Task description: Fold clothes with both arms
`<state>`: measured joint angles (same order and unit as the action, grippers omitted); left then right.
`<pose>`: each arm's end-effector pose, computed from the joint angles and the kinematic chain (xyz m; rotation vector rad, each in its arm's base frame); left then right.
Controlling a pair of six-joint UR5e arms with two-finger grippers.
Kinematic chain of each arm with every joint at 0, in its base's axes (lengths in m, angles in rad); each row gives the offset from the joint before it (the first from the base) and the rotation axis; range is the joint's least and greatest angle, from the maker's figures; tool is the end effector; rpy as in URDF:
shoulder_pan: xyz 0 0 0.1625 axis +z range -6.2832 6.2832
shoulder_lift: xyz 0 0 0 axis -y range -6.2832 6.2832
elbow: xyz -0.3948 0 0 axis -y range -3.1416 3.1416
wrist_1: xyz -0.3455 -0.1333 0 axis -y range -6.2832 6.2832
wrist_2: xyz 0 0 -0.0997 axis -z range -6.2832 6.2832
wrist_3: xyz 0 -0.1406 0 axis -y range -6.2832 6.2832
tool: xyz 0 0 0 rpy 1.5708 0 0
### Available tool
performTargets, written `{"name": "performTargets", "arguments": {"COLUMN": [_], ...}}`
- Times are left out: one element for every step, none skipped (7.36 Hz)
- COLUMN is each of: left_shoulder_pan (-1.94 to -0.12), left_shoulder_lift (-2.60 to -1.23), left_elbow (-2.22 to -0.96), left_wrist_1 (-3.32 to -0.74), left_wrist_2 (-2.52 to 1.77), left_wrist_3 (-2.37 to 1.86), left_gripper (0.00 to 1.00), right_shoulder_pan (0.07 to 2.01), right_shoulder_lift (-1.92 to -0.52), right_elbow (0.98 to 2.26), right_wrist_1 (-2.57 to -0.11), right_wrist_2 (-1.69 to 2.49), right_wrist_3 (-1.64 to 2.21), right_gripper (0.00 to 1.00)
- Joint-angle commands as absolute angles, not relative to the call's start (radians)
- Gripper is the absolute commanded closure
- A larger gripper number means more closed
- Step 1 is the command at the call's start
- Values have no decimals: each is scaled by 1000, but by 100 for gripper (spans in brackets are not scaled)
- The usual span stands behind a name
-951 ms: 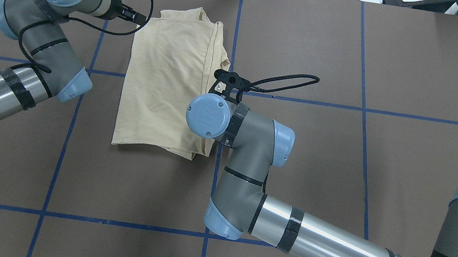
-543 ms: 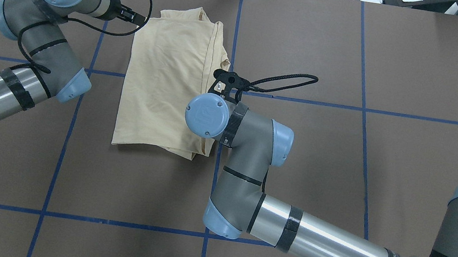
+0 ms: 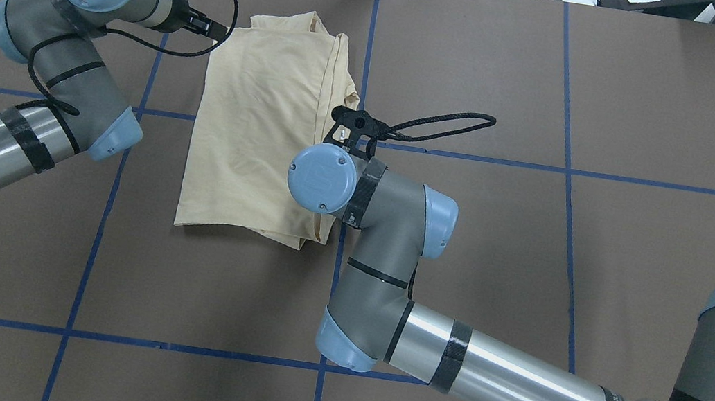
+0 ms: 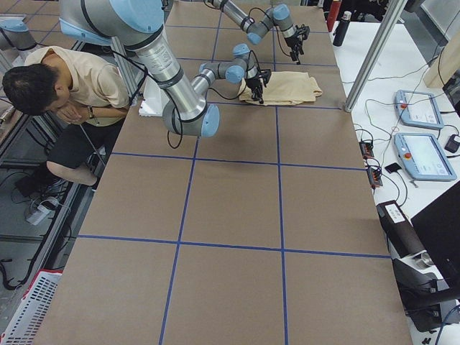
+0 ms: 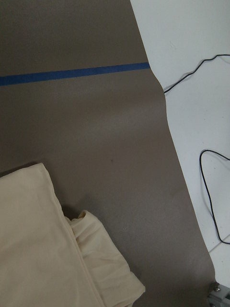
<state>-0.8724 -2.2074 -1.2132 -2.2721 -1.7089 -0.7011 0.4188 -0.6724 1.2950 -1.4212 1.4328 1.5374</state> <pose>0.3873 -0.6385 0.3795 0.6670 0.7273 0.0652 -0.6305 -0.4478 0.2371 0.3029 -0.7275 0.4187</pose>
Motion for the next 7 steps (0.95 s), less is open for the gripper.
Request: {"name": "performTargets", "arguments": {"left_shoulder_pan": [-871,-871,-870,-870,-870,-868,-868], "left_shoulder_lift": [-2207,-2201,-2188,-2175,-2172,-2172,-2171], "left_elbow": [-1219,-1221,-1241,-1259,-1262,-1262,-1262], "left_wrist_1": [-2273,-2273,-2273,-2272,-2272,-2272,-2272], "left_wrist_2": [-1709,-1709,-1709,-1709,-1709,-1709,-1709], "left_wrist_3": [-703,-703,-703,-703,-706,-710,-710], "left_gripper": [0,0,0,0,0,0,0], "right_shoulder_pan": [420,419,378,341,312,299,296], "right_shoulder_lift": [-769,-908,-1034,-1092,-1092,-1092,-1097], "right_elbow": [1427,1580,1723,1800,1819,1821,1819], "right_wrist_1": [-1437,-1439,-1446,-1465,-1486,-1492,-1493], "right_wrist_2": [1443,1443,1433,1404,1352,1348,1350], "right_wrist_3": [1516,1513,1509,1509,1511,1512,1509], "right_gripper": [100,100,100,100,100,100,100]}}
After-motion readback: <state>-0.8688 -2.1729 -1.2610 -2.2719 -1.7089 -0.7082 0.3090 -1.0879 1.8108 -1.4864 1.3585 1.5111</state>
